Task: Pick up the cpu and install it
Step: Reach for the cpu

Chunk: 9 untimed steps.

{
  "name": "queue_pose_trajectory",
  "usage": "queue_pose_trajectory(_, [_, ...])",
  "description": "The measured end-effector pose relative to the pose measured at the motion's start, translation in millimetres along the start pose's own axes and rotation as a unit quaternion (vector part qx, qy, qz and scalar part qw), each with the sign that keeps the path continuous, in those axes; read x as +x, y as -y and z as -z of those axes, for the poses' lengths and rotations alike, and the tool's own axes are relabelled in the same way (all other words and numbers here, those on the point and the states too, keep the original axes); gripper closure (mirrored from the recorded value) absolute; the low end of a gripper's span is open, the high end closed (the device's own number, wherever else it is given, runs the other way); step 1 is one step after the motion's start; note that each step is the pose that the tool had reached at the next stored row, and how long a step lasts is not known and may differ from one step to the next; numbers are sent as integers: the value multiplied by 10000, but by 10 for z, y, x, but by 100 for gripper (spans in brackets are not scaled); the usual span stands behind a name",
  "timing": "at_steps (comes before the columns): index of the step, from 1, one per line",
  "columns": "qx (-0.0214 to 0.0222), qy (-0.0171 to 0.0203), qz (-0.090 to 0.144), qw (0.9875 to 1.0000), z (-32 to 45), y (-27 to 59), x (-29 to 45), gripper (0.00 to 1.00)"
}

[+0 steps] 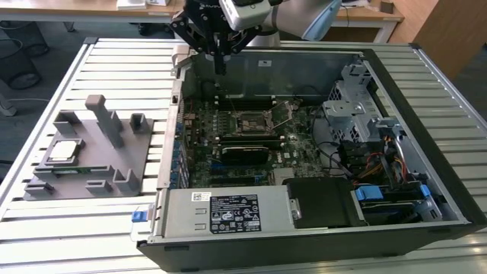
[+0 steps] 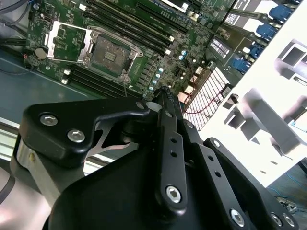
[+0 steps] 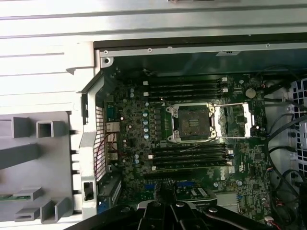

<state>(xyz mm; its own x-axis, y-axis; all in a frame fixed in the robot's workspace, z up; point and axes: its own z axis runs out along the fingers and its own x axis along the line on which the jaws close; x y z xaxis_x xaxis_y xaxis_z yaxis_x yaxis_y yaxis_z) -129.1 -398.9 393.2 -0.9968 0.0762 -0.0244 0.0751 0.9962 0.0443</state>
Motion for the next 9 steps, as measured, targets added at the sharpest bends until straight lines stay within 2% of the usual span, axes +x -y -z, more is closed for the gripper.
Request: queue_pose_trajectory(9, [0,0,0,10000,-1,2,30,89])
